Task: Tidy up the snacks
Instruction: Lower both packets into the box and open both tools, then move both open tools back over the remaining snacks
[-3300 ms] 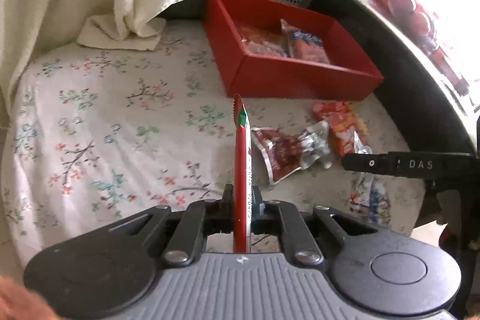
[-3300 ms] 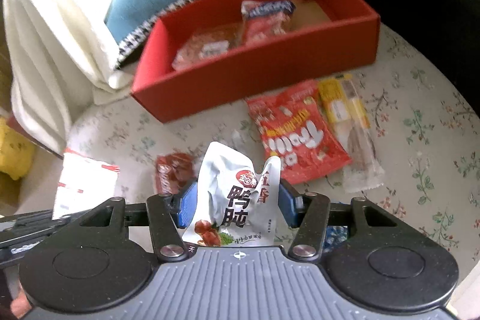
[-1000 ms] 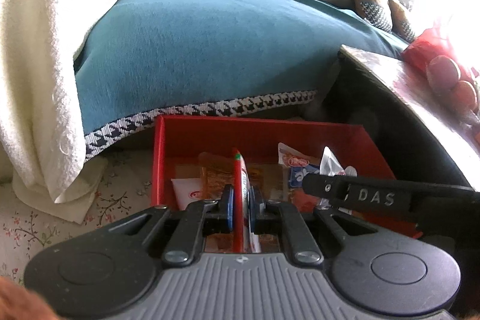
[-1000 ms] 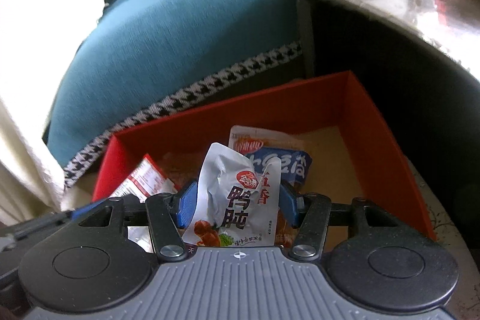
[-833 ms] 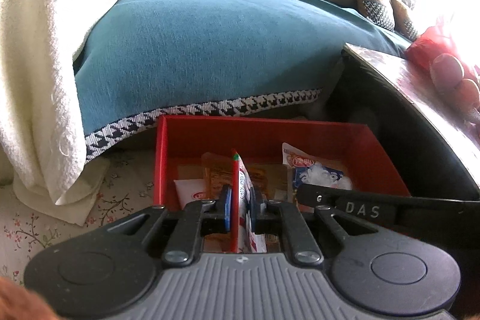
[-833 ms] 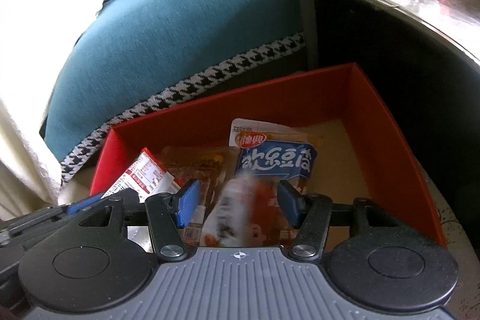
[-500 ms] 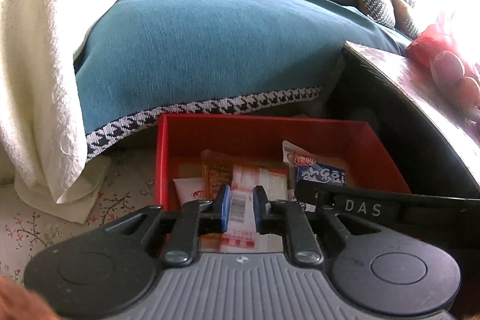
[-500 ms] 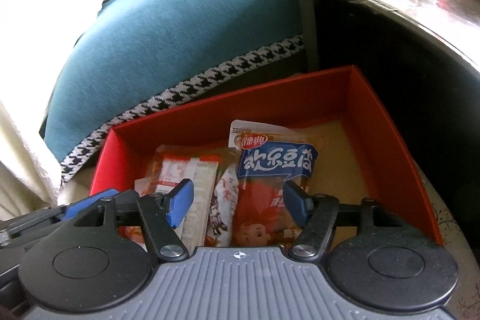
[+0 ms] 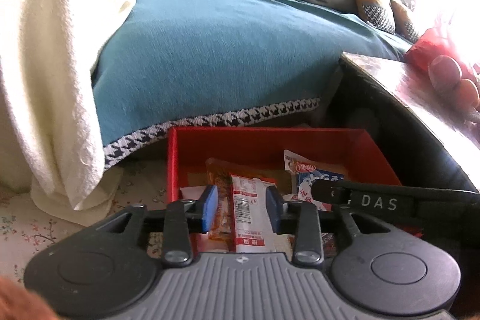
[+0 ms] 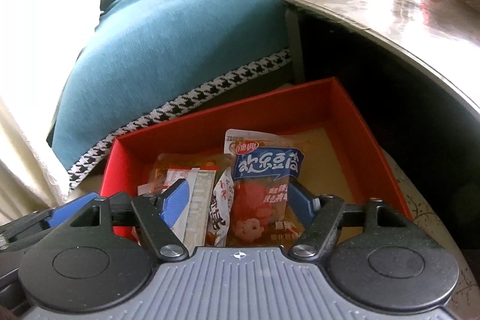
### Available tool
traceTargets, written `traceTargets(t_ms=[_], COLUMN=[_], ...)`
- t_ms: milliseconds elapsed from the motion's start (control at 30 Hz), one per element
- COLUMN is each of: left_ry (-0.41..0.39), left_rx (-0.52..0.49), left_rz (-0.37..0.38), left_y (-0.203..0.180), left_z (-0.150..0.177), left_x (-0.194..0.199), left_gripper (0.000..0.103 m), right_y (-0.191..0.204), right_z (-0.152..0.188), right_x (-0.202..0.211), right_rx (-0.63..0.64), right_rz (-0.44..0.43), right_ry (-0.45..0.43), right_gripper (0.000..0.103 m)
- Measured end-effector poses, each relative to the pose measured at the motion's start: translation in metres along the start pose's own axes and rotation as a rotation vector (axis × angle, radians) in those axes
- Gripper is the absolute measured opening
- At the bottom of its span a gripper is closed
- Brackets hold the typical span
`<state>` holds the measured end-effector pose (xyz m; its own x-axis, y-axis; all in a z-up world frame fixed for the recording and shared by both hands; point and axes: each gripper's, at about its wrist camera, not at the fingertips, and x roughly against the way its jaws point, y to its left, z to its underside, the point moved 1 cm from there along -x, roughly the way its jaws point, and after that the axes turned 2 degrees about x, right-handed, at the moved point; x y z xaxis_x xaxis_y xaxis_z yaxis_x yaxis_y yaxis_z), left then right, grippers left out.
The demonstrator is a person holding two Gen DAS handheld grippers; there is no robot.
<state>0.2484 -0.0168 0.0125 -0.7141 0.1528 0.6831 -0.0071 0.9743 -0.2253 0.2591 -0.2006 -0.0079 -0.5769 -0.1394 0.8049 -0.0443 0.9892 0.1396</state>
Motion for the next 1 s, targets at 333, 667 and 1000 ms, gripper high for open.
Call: traceTargets(t_ms=[333,667,1000], left_ry=[-0.02,-0.021,-0.012], left_rx=[-0.028,-0.057,-0.08], left_rz=[-0.005,-0.004,0.005], left_y=[-0.004,-0.01,-0.013], left_z=[0.005,0.016,0.033], left_x=[0.015,0.028,0.046], left_gripper=[0.035,0.041,0.044], right_y=[-0.001,-0.009,-0.007], right_z=[0.005,0.022,0.042], right_x=[0.016,0.03,0.051], right_rx=[0.014,-0.02,-0.043], right_rz=[0.027,0.048,0.057], right_ry=[-0.004,0.015,0.029], right_gripper=[0.083,0.088,0.089])
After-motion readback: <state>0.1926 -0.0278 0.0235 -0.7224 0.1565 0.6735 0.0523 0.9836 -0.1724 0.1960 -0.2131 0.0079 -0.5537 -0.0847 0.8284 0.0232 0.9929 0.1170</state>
